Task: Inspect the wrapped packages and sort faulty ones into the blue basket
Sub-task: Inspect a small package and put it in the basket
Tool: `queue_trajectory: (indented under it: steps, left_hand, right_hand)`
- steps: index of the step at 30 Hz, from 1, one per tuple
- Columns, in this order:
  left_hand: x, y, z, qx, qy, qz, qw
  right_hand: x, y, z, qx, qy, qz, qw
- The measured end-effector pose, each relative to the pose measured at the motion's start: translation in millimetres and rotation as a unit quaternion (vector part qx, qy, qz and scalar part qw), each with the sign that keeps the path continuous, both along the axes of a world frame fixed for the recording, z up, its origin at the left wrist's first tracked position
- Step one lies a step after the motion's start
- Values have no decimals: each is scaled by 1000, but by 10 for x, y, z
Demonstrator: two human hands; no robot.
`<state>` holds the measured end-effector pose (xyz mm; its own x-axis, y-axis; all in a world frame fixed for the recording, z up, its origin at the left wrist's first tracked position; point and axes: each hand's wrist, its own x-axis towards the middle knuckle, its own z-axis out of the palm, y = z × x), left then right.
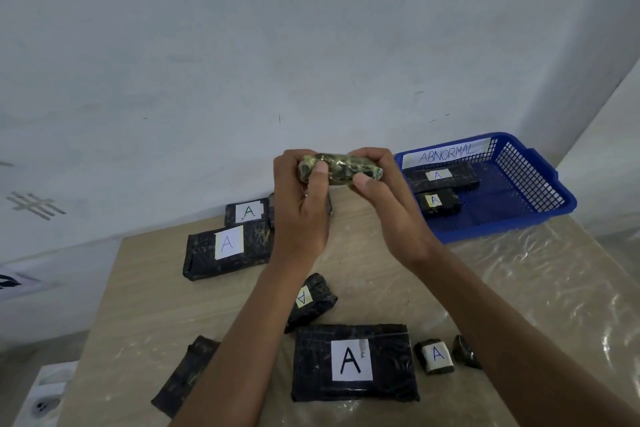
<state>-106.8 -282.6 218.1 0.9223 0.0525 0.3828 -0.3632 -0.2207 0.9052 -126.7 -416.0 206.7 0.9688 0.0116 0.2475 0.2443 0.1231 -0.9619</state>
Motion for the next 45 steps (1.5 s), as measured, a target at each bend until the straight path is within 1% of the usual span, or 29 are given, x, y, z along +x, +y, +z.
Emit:
queue_trajectory:
  steps: [3, 6, 8, 10, 13, 16, 20, 22, 26, 29, 32, 34, 36, 39, 41, 43, 45]
  left_hand:
    - [5, -39, -8, 20, -12, 6, 1000]
    - [-19, -50, 8, 22, 5, -41, 999]
    - [-45, -71, 14, 7, 21, -69, 997]
    - [-55, -85, 13, -4, 35, -61, 997]
    - [-26, -97, 13, 2, 26, -13, 1000]
    - [-10, -93, 28, -4, 39, 11, 999]
    - [-11, -62, 5, -11, 53, -29, 998]
    - [-26, -75, 13, 7, 48, -43, 998]
    - [-22, -84, 11, 21, 56, -11, 998]
    - [16, -85, 27, -4, 82, 11, 997]
    - [40, -54, 37, -29, 117, 28, 992]
    - [25, -24, 48, -28, 141, 13, 990]
    - [-12, 0, 80, -20, 158, -21, 987]
    - [-60, 18, 97, 2, 137, -62, 989]
    - [-73, 30, 82, -3, 116, -72, 991]
    - [-82, 34, 81, 2, 95, -62, 994]
    - [-73, 39, 97, 17, 74, -37, 996]
  right_hand:
    - [9, 103, -14, 19, 1, -29, 999]
    - [44, 109, 26, 29, 3, -86, 996]
    - [82, 104, 49, 28, 4, -102, 994]
    - [103, 96, 53, 13, 5, -96, 995]
    - [77, 61, 45, -11, 12, -54, 998]
    - [56, 35, 46, -4, 21, -17, 1000]
    - [70, 38, 76, -11, 8, -54, 998]
    - [81, 32, 93, -5, 8, -76, 997]
    - [87, 33, 87, -30, 21, -71, 997]
    - [23, 34, 82, -70, 14, -51, 996]
    - [-14, 10, 51, -73, -6, -34, 997]
    - [10, -9, 20, -74, -17, -60, 995]
    - [44, -18, -4, -88, -35, -95, 991]
    - [94, -34, -13, -93, -39, -124, 987]
    - [102, -36, -1, -75, -33, -116, 990]
    - [96, -34, 21, -49, -31, -85, 995]
    - [92, -40, 33, -65, -38, -66, 995]
